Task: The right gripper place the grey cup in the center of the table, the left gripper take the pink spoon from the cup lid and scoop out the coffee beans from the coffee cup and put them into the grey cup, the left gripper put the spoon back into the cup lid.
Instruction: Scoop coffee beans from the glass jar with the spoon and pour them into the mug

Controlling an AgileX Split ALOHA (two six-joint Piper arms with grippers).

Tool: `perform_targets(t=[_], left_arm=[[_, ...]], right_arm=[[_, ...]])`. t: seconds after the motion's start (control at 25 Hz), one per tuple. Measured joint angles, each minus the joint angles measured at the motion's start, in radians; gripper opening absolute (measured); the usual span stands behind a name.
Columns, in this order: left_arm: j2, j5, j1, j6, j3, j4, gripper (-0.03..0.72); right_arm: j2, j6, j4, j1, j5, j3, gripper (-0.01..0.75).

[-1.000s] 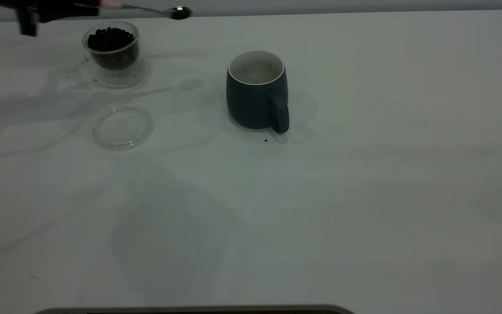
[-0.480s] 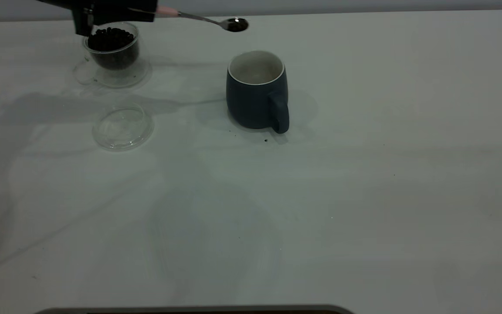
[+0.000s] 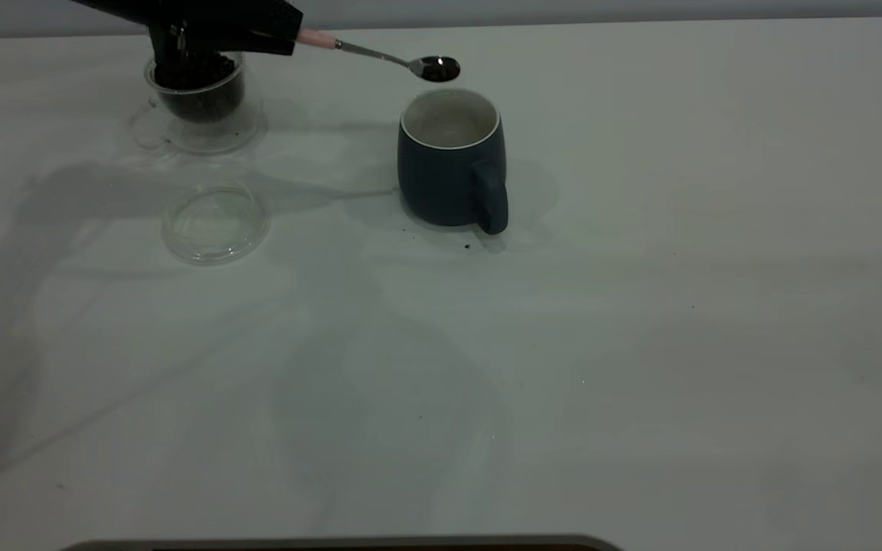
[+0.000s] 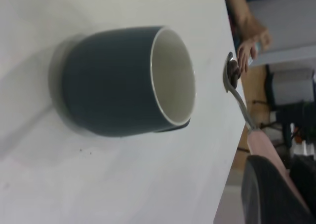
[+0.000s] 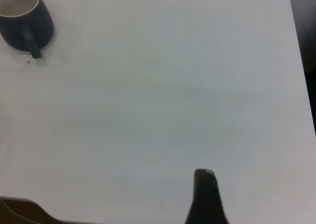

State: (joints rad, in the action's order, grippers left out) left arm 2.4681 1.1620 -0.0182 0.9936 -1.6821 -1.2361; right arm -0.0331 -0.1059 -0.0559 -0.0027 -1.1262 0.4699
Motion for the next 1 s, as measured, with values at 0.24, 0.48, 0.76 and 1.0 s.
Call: perform_targets(t=[0.24, 0.48, 0.76, 1.0], left_arm=[[0.000, -0.053, 0.019, 0.042, 0.000, 0.016, 0.125], [0.000, -0.119, 0.025, 0.084, 0.000, 0.023, 0.125], [0.017, -0.160, 0.025, 0.233, 0.000, 0.023, 0.125], [0.017, -0.183, 0.025, 0.447, 0.000, 0.003, 0.125]], right_arm=[[0.000, 0.000, 0.000, 0.000, 0.000, 0.000, 0.587], [0.000, 0.000, 0.000, 0.000, 0.000, 0.000, 0.587], [0.000, 0.001, 0.000, 0.000, 0.000, 0.000, 0.587], [0.000, 0.000, 0.000, 0.000, 0.000, 0.000, 0.587]])
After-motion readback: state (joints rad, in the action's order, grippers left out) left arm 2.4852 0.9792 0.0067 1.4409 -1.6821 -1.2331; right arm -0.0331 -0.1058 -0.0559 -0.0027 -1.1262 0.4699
